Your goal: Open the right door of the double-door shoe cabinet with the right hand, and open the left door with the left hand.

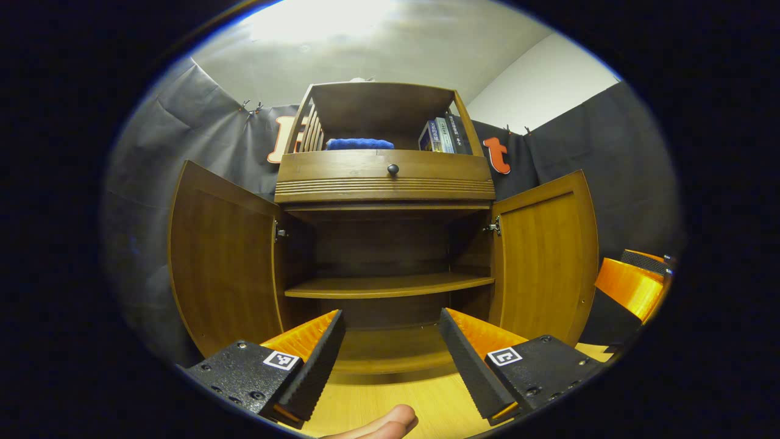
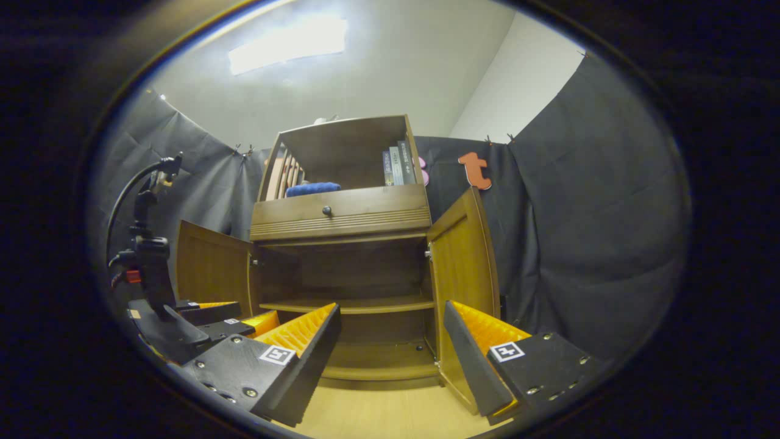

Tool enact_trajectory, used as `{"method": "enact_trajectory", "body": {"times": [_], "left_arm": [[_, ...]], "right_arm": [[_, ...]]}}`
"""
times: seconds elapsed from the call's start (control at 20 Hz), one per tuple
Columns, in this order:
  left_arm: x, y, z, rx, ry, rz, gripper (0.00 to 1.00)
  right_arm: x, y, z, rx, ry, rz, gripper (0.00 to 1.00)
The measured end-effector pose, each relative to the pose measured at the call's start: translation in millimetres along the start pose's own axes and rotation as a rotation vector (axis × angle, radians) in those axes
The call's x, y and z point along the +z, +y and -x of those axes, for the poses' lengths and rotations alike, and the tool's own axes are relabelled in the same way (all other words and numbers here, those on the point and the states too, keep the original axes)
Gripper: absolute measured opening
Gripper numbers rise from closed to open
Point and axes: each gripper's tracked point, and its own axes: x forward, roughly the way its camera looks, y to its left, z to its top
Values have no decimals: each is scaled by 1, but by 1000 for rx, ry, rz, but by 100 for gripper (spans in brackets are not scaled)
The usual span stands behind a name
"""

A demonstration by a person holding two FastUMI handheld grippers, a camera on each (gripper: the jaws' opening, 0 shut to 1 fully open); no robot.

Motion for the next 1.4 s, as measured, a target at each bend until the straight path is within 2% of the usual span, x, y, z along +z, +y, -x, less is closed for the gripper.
{"method": "enact_trajectory", "body": {"times": [0.15, 0.35, 0.4, 0.45, 0.6, 0.65, 0.7, 0.75, 0.85, 0.9, 0.95, 1.0, 1.05, 1.1, 1.4], "left_arm": [[-10, -10, -5, -2, 18, -6, 99], [-15, -16, -9, -4, 30, -6, 96], [-15, -17, -11, -6, 25, -2, 100], [-16, -20, -14, -9, 20, 1, 96], [-22, -24, -29, -25, 12, 11, 100], [-27, -24, -34, -28, 14, 4, 97], [-31, -23, -39, -26, 7, -3, 96], [-35, -21, -45, -25, 2, -11, 100], [-49, -15, -57, -8, 3, -19, 100], [-56, -11, -63, 2, 16, -17, 96], [-65, -8, -68, 3, 31, -13, 99], [-72, -6, -72, 0, 47, -5, 96], [-75, -2, -77, 1, 44, 1, 100], [-75, 3, -80, 6, 44, 1, 97], [-65, 11, -74, 3, 30, 11, 99]], "right_arm": [[-21, -11, -16, -6, 63, 12, 100], [-53, -24, -31, -27, 144, 8, 98], [-59, -26, -35, -33, 155, 0, 100], [-67, -28, -39, -37, 164, -10, 100], [-97, -19, -58, -17, 190, -42, 100], [-105, -15, -63, -2, 200, -51, 97], [-113, -14, -68, 4, 212, -56, 100], [-122, -13, -72, 2, 224, -56, 100], [-137, -16, -79, -13, 241, -36, 100], [-137, -18, -78, -21, 243, -34, 100], [-140, -19, -78, -21, 239, -42, 100], [-141, -18, -80, -17, 232, -49, 98], [-139, -19, -81, -14, 224, -52, 98], [-138, -18, -83, -16, 214, -53, 100], [-106, -8, -79, -24, 150, -65, 100]]}}
